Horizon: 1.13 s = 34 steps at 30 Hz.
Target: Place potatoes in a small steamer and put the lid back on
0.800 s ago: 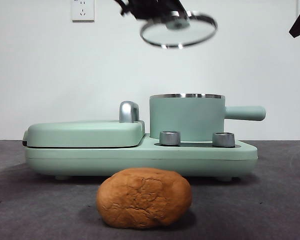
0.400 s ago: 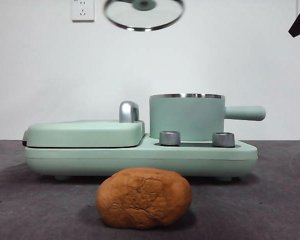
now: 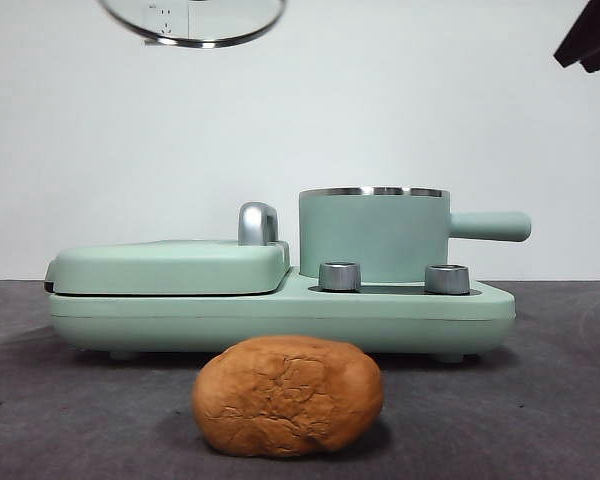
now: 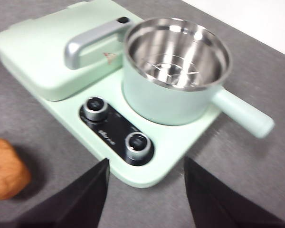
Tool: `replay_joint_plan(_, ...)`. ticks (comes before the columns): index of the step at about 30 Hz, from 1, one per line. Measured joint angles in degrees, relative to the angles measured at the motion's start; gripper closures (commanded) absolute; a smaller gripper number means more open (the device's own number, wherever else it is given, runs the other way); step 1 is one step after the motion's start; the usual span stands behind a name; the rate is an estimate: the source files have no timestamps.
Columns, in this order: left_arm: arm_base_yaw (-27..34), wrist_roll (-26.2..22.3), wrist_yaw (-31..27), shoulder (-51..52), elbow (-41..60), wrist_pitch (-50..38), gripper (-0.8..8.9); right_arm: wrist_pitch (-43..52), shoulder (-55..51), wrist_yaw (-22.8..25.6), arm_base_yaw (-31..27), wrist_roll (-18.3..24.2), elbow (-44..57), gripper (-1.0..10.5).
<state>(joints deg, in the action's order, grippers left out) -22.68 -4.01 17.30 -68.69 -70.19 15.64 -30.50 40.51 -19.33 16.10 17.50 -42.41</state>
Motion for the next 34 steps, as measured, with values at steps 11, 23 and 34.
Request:
replay_joint_plan(11,2.6,4.2,-2.1,14.0,14.6,4.4,7.98,4.2,7.8,-0.2,11.6,0.0,-0.2,6.1)
replay_joint_plan(23,3.1,4.7,-3.0,16.3,15.2,5.6,7.98,9.8,25.2,-2.1,23.6,0.0,-0.2,6.1)
replay_joint_plan(34,3.3,4.7,-3.0,16.3,15.2,5.7,7.98,16.4,35.1,-1.9,31.4,-0.4,-0.2,6.1)
